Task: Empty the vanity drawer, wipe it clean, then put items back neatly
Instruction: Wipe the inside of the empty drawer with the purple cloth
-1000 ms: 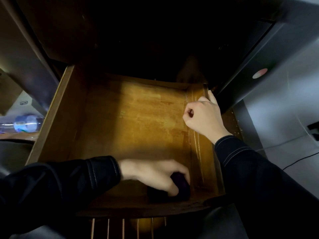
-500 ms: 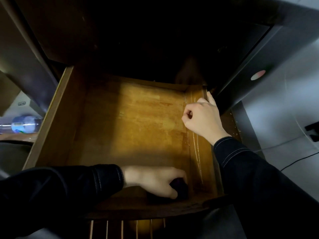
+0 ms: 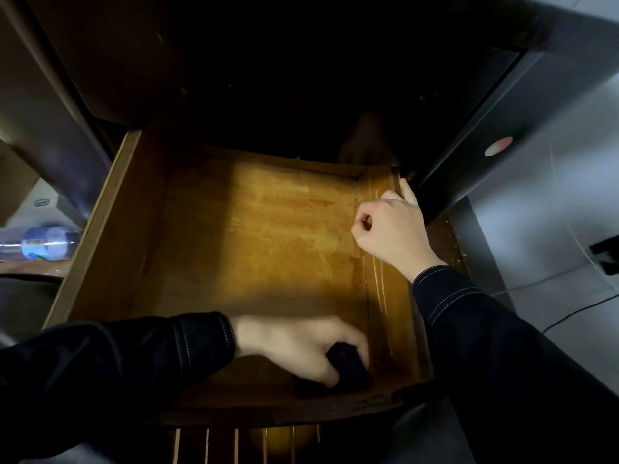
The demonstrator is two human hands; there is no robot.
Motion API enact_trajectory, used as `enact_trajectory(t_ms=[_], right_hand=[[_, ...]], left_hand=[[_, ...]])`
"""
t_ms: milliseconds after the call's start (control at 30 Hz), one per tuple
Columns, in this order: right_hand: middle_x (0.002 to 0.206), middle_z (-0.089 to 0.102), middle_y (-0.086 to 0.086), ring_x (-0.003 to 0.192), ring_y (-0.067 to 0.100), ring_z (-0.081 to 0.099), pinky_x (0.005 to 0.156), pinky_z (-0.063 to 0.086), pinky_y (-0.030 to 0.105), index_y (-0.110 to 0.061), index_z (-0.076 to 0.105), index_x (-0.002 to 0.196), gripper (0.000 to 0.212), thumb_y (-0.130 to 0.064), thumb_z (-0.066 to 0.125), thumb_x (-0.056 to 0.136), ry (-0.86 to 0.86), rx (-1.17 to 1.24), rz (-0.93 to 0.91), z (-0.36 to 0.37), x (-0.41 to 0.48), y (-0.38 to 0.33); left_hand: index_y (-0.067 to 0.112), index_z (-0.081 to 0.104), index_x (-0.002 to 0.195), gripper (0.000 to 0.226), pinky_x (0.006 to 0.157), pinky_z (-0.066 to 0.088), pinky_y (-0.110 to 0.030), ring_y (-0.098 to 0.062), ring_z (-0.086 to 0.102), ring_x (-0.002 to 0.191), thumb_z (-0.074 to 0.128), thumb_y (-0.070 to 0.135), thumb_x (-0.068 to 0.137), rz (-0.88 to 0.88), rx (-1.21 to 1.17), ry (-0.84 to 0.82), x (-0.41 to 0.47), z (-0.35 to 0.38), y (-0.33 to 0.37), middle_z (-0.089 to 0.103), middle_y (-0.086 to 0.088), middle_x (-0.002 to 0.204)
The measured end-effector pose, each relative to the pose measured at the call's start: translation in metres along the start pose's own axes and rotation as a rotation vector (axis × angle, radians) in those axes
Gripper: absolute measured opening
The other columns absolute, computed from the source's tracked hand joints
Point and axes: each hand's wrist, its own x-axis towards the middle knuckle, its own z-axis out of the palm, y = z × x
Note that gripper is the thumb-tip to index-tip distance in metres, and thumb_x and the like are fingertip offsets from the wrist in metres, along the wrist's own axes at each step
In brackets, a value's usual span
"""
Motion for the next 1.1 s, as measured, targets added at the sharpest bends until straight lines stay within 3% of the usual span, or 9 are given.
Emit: enact_trajectory(t_ms=[100,267,367,433,533,633,800,967,1100], right_hand=[[0.064,0.061,-0.012,0.086,0.014,0.056,0.126,0.009,0.047,-0.027,0.068,0.071,0.022,-0.033,0.057,0.089,0.008,0.002,0.002,0.001,0.0,0.0],[0.066,0.061,-0.012,0.087,0.014,0.056,0.126,0.01,0.048,-0.027,0.069,0.072,0.022,-0.033,0.057,0.09,0.007,0.005,0.002,0.0,0.0,0.0],[0.065,0.062,-0.011,0.088,0.015,0.057,0.126,0.009,0.047,-0.026,0.069,0.072,0.022,-0.032,0.057,0.09,0.013,0.013,0.005,0.0,0.0,0.0],[0.065,0.061,-0.011,0.088,0.015,0.056,0.127,0.008,0.046,-0.026,0.069,0.072,0.023,-0.033,0.056,0.09,0.007,0.01,0.009,0.0,0.0,0.0],[0.066,0.061,-0.012,0.089,0.014,0.056,0.127,0.007,0.046,-0.027,0.069,0.073,0.023,-0.034,0.056,0.09,0.001,0.009,0.008,-0.001,0.0,0.0],[0.067,0.06,-0.012,0.089,0.014,0.056,0.127,0.005,0.045,-0.026,0.069,0.074,0.023,-0.034,0.056,0.091,0.0,0.004,0.007,-0.001,-0.001,-0.001],[0.066,0.059,-0.013,0.088,0.014,0.055,0.127,0.006,0.045,-0.027,0.068,0.073,0.023,-0.034,0.056,0.091,-0.002,0.011,0.011,0.0,0.0,0.0],[0.065,0.057,-0.014,0.088,0.013,0.056,0.127,0.006,0.045,-0.028,0.069,0.073,0.022,-0.034,0.056,0.09,-0.001,0.002,0.013,0.001,0.0,-0.001],[0.066,0.06,-0.013,0.087,0.014,0.056,0.127,0.008,0.046,-0.027,0.069,0.073,0.022,-0.034,0.057,0.09,0.009,0.012,0.006,0.003,0.0,0.001]], left_hand=[[0.008,0.063,0.116,0.041,0.087,0.05,-0.025,-0.011,0.06,0.1,0.059,-0.015,0.081,0.056,-0.211,0.034,0.003,0.002,0.004,0.064,-0.003,0.108],[0.011,0.057,0.126,0.04,0.1,0.05,-0.046,-0.021,0.058,0.111,0.059,-0.004,0.089,-0.086,0.087,0.003,0.011,0.007,-0.009,0.06,-0.008,0.121],[0.015,0.064,0.116,0.043,0.089,0.052,-0.029,-0.012,0.061,0.102,0.06,-0.012,0.082,0.079,-0.177,0.016,0.007,0.005,0.001,0.064,0.002,0.109],[0.015,0.065,0.115,0.046,0.087,0.049,-0.023,-0.012,0.061,0.099,0.06,-0.015,0.081,0.096,-0.34,0.032,0.008,0.005,0.006,0.065,0.002,0.106],[0.003,0.058,0.122,0.037,0.089,0.044,-0.025,-0.014,0.054,0.101,0.058,-0.012,0.088,-0.019,-0.239,0.073,0.018,0.013,0.002,0.058,-0.003,0.109],[0.005,0.056,0.127,0.037,0.078,0.043,-0.019,-0.012,0.051,0.1,0.056,-0.007,0.092,-0.089,-0.03,0.051,0.024,0.016,0.003,0.057,-0.008,0.115],[-0.004,0.061,0.114,0.038,0.08,0.046,-0.02,-0.017,0.055,0.096,0.054,-0.022,0.081,0.047,-0.331,0.093,0.022,0.012,0.016,0.058,-0.011,0.105],[0.0,0.057,0.123,0.038,0.084,0.043,-0.023,-0.015,0.05,0.101,0.056,-0.013,0.087,-0.048,-0.077,0.059,0.03,0.019,0.005,0.054,-0.003,0.109],[0.007,0.062,0.108,0.043,0.078,0.046,-0.016,-0.004,0.057,0.086,0.054,-0.023,0.078,0.128,-0.336,0.087,0.024,0.018,0.018,0.061,0.003,0.096]])
